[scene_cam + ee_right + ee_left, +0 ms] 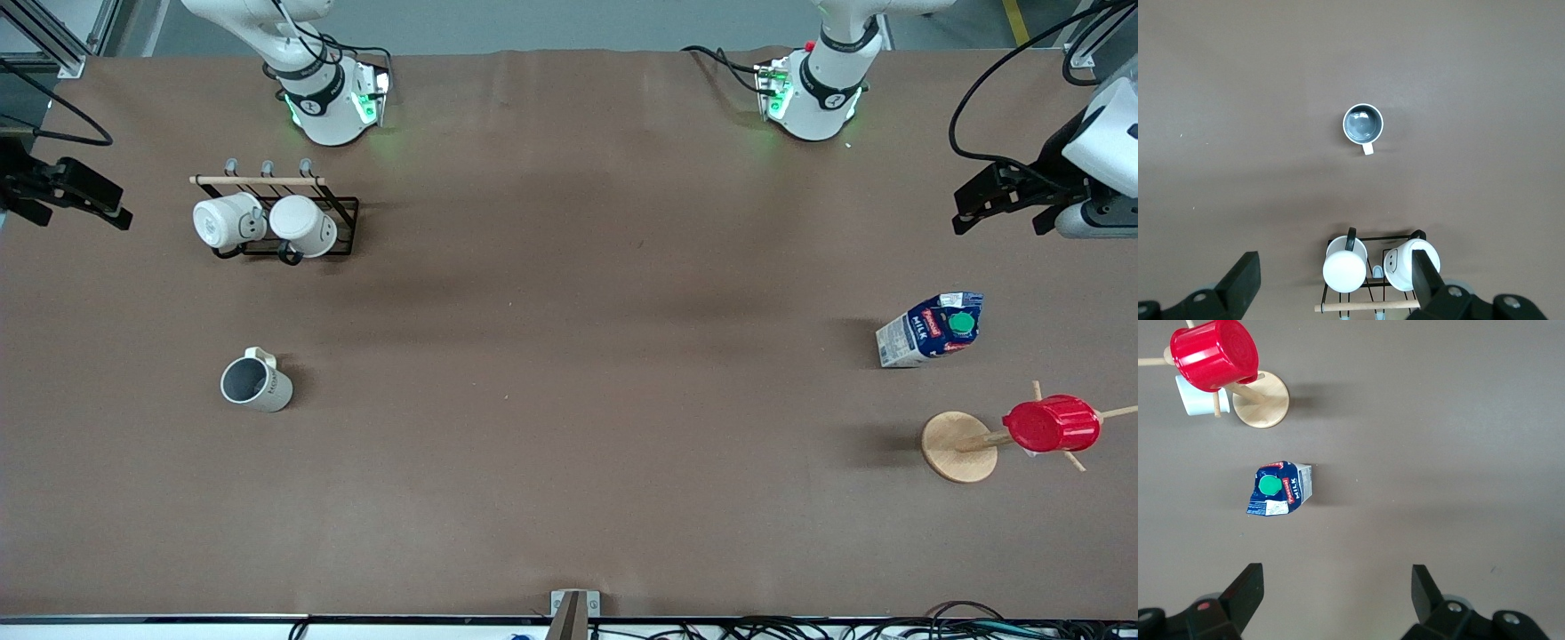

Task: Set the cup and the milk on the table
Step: 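Reach the left gripper down to the blue milk carton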

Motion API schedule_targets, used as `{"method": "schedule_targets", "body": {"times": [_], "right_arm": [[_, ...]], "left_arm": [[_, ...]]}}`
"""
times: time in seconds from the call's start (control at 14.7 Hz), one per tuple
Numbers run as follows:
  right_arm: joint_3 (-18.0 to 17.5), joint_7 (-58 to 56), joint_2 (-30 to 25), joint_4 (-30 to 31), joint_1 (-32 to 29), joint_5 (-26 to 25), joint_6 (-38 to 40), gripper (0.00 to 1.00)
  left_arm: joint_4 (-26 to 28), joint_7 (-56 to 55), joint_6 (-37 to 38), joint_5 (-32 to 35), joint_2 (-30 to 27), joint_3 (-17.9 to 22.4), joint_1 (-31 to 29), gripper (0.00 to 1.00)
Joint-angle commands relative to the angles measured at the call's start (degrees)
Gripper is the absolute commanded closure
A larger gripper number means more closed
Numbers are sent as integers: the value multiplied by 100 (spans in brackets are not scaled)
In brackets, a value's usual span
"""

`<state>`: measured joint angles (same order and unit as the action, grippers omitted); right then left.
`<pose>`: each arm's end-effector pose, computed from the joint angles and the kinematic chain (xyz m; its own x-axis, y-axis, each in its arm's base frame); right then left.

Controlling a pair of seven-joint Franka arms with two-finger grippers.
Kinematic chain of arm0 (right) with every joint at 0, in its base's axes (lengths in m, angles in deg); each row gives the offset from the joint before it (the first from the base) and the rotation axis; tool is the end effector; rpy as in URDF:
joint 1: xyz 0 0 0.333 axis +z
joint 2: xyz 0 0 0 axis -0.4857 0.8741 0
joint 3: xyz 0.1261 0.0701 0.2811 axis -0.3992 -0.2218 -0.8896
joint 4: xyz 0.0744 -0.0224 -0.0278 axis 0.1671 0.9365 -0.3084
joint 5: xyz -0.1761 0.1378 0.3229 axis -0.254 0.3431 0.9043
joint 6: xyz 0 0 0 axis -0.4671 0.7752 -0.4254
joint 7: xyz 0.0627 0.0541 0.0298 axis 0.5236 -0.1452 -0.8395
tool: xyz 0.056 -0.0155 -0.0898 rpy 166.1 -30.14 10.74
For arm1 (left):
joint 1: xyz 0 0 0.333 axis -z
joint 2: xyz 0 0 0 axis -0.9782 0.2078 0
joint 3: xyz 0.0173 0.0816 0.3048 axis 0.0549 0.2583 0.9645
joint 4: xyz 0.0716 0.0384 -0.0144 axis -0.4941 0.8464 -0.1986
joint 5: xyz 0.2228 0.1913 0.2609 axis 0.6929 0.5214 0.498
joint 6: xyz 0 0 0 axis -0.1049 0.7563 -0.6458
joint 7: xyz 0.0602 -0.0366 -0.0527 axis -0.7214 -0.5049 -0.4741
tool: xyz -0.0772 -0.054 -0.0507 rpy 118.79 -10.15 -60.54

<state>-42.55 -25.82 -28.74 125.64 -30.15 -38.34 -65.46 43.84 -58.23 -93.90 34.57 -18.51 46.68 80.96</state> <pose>0.5373 -0.0086 0.6578 0.9973 -0.0734 -0.0037 -0.0734 -0.9973 -0.0083 0.5375 -0.0485 0.6321 0.9994 -0.0203 0.0293 -0.0204 -0.9998 0.0056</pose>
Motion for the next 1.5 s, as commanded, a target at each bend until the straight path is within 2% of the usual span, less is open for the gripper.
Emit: {"method": "schedule_targets", "body": {"times": [0.0, 0.14, 0.27, 0.41, 0.75, 0.88, 1.16, 1.43], "right_arm": [[-46, 55, 25, -69, -75, 14, 70, 0], [-46, 55, 25, -69, -75, 14, 70, 0], [-46, 55, 25, -60, -66, 14, 70, 0], [-46, 38, 25, -61, -84, 14, 70, 0], [-29, -32, 165, 10, -84, 14, 0, 0], [-29, -41, 227, 19, -58, -39, -18, 0], [-20, -59, 455, 27, -93, -57, -245, 0], [-2, -111, 859, 369, -84, -57, -1000, 0]], "left_arm": [[-61, 113, 70, -20, 38, -3, -127, 2], [80, 157, 26, 24, 56, 6, -154, 3], [439, 280, -429, 199, 30, 85, -171, 1], [729, 350, -711, 208, 38, 312, -163, 1], [1739, 746, -1976, 209, 56, 804, -154, 1], [2047, 746, -2372, 209, 187, 832, -154, 0], [2181, 746, -2743, 209, 617, 885, -163, 0], [2198, 746, -2971, 209, 908, 946, -163, 1]]}}
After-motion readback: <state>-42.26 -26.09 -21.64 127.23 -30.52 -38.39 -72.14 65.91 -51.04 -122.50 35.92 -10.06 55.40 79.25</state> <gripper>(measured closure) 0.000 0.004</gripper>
